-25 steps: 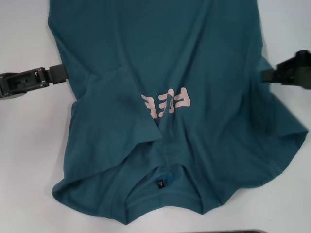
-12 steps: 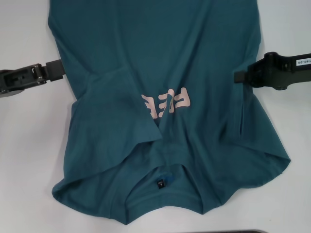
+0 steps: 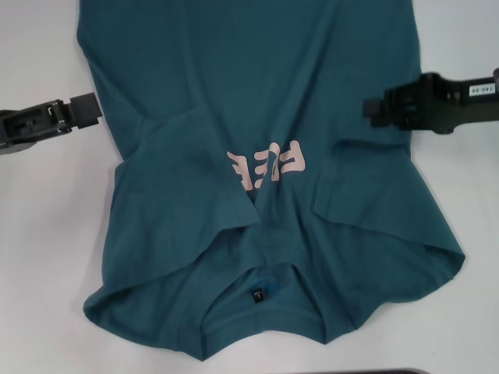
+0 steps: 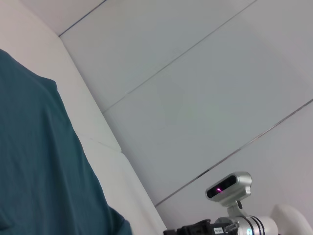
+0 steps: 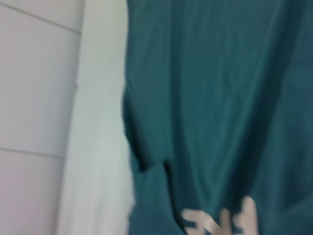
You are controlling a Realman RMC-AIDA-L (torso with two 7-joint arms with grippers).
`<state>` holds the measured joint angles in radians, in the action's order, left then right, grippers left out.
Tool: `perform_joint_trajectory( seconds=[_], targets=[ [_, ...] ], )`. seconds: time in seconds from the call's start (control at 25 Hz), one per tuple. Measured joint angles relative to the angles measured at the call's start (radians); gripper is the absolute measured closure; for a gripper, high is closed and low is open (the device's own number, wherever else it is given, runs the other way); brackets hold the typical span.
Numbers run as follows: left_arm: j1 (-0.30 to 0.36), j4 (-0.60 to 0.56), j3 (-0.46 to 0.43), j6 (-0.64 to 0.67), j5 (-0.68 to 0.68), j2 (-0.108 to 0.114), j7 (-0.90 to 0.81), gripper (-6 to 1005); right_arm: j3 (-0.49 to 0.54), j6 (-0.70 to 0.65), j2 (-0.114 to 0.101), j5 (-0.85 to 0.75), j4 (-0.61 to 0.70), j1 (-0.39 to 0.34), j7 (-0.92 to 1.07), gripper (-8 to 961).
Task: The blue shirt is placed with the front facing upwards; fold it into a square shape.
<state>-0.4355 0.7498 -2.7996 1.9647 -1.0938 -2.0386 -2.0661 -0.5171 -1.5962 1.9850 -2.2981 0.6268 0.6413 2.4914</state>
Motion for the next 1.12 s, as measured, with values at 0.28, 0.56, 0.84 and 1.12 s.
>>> perform_joint_trajectory(
  seconds=[0.28,0.56,0.84,1.12],
  targets=[
    [0.001,0.001,-0.007,-0.001,0.0,0.001,-0.002,160,-0.011,-0.008,-0.018,0.033,-0.018,-0.002,-0.008,598],
    [0.002,0.003,-0.025,-0.003,0.0,0.008,-0.013,160,-0.05,-0.028,-0.107,-0.016,-0.006,-0.011,0.011,395],
    [0.005,0.003,-0.032,-0.006,0.001,0.01,-0.021,160,-0.055,0.021,-0.123,-0.073,-0.015,-0.018,0.017,202],
    [0.009,0.002,-0.032,-0.018,0.0,0.011,-0.024,161,-0.073,0.104,-0.085,-0.123,-0.058,-0.002,0.017,179]
  ],
)
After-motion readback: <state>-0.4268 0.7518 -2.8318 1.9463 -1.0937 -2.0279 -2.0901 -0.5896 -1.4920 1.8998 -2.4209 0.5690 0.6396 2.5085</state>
